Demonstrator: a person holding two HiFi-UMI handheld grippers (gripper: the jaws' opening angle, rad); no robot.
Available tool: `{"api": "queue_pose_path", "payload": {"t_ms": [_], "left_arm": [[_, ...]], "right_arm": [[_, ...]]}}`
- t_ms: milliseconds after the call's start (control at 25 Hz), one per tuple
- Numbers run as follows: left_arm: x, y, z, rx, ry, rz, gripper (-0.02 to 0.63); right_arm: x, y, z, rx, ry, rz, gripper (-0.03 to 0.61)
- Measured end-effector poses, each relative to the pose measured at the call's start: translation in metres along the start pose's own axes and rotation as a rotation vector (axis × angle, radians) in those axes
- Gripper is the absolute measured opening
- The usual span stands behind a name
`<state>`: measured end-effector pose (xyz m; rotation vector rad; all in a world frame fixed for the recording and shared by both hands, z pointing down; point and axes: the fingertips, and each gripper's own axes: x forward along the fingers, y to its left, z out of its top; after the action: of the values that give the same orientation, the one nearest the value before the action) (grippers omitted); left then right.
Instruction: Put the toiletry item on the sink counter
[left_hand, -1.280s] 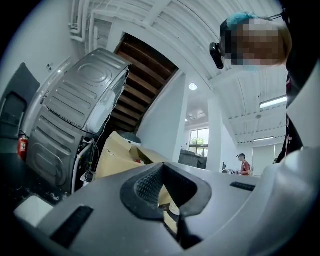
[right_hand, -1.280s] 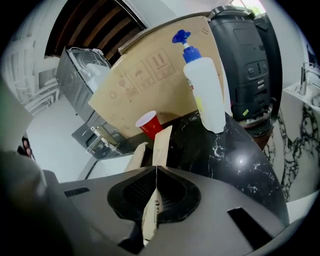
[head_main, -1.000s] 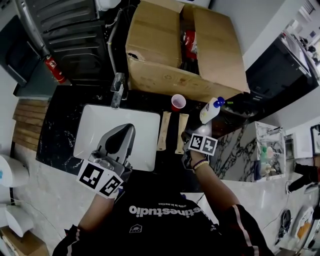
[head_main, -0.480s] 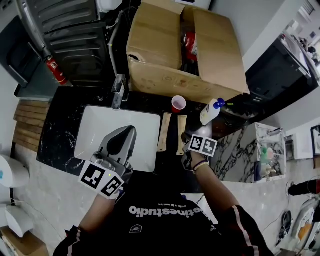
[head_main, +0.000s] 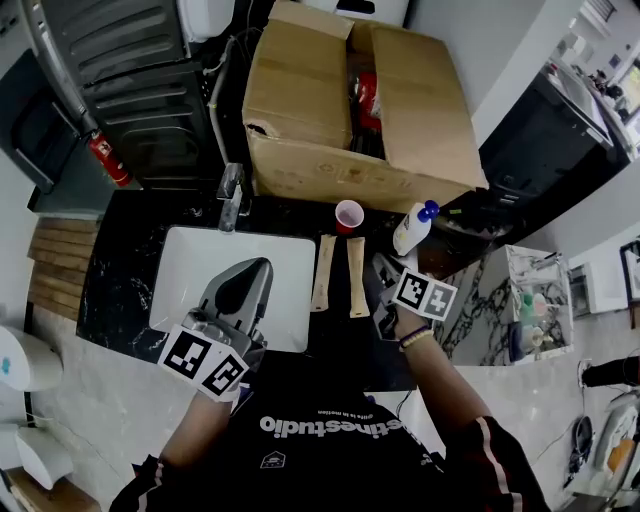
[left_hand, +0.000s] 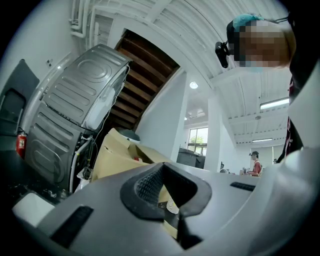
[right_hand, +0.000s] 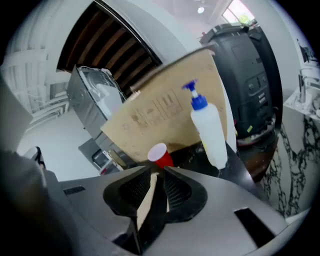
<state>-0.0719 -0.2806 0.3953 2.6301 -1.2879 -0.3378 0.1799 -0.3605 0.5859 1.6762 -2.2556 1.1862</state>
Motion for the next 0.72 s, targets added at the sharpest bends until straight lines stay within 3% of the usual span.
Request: {"api": "queue_pose_path", "payload": {"t_ms": [200, 400, 480, 720], "left_arm": [[0.011, -0.005, 0.007, 0.02, 0.01, -0.022, 0.014], [0.024, -0.015, 0.013, 0.058, 0.025, -0.052, 0.014], [0.029, -0.02, 0.012, 0.075, 0.034, -0.065, 0.014], [0.042, -0.028, -0.005, 0.077, 0.094, -0.1, 0.014]], "right_arm": [[-0.066, 0.069, 0.075, -0.172, -0.228, 0.167, 0.065], [-0.135, 0.139, 0.096, -0.469, -0.42, 0.287, 0.049], [-0.157, 0.156, 0.085, -0.537, -0.447, 0.318, 0.046], [-0.181, 0.172, 0.049, -0.538, -0.396, 0.362, 0.043]]}}
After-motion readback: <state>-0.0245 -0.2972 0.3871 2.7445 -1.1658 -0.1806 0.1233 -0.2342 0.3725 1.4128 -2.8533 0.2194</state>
